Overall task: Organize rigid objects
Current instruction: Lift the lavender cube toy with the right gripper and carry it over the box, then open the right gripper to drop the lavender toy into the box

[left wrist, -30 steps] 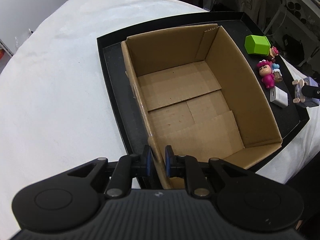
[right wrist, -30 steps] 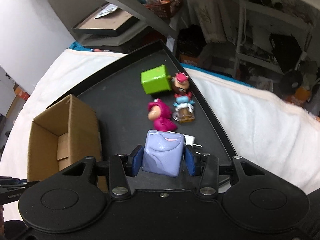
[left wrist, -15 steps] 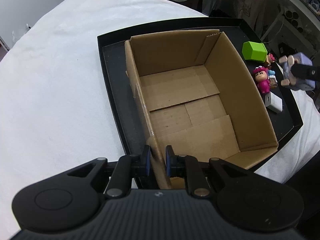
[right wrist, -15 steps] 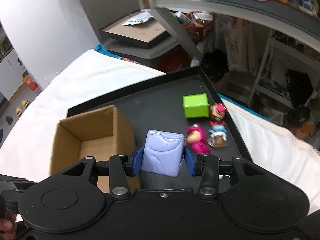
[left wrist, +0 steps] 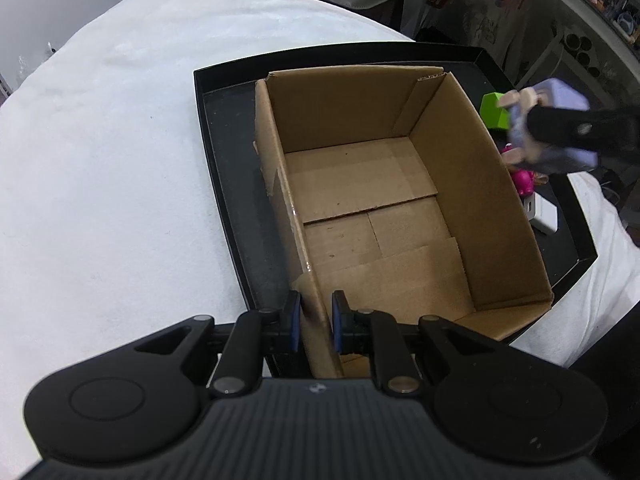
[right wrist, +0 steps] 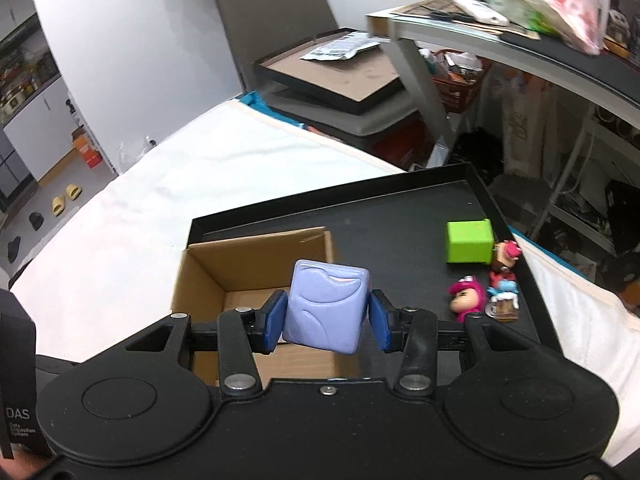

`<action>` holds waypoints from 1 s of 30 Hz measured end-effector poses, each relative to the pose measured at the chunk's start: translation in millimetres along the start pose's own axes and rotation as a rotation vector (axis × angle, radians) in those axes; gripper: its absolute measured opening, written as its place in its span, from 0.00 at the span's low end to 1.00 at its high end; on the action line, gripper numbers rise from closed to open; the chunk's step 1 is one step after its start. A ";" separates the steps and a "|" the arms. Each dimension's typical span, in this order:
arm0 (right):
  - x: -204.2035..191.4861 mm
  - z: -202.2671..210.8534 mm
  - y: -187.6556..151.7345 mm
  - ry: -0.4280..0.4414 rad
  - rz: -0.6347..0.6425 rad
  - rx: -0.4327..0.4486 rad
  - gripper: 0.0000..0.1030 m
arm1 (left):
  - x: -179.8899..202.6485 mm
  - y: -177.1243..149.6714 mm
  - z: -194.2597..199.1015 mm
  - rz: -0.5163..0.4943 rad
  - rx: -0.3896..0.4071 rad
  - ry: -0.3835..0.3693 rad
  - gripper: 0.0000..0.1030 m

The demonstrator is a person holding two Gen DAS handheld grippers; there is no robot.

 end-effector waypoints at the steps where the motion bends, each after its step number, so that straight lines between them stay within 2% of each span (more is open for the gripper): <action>1: -4.3 -2.0 -1.8 -0.001 0.008 0.000 0.42 | -0.7 -0.3 0.0 0.004 0.001 -0.003 0.15; 8: -26.5 -16.6 -11.8 0.014 0.016 -0.016 0.42 | -4.0 0.3 -0.8 0.006 0.009 -0.013 0.15; 18: -51.5 -29.7 -2.4 0.049 0.030 0.004 0.43 | -5.7 1.3 -0.6 0.021 0.022 -0.018 0.15; 21: -59.2 -35.4 -4.4 0.079 0.043 -0.023 0.46 | -4.1 0.5 0.3 0.005 0.022 -0.006 0.15; 23: -64.2 -33.8 -4.0 0.104 0.052 -0.021 0.59 | -2.6 0.6 -0.7 -0.011 0.017 0.007 0.15; 24: -64.4 -31.5 -2.5 0.102 0.054 -0.009 0.61 | -2.3 0.4 -1.4 -0.020 0.012 0.018 0.15; 30: -42.4 -15.2 -4.0 0.083 0.025 0.004 0.66 | 3.8 0.2 -0.2 -0.051 0.004 0.042 0.16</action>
Point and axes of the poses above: each gripper's, at about its wrist camera, not at the fingertips, and z roughly against the way its jaws point, x to its right, y to its top, the point moved 9 cm from there along -z, roughly the way its jaws point, and after that the axes turned 13 degrees about -z, right-handed, at the moved point
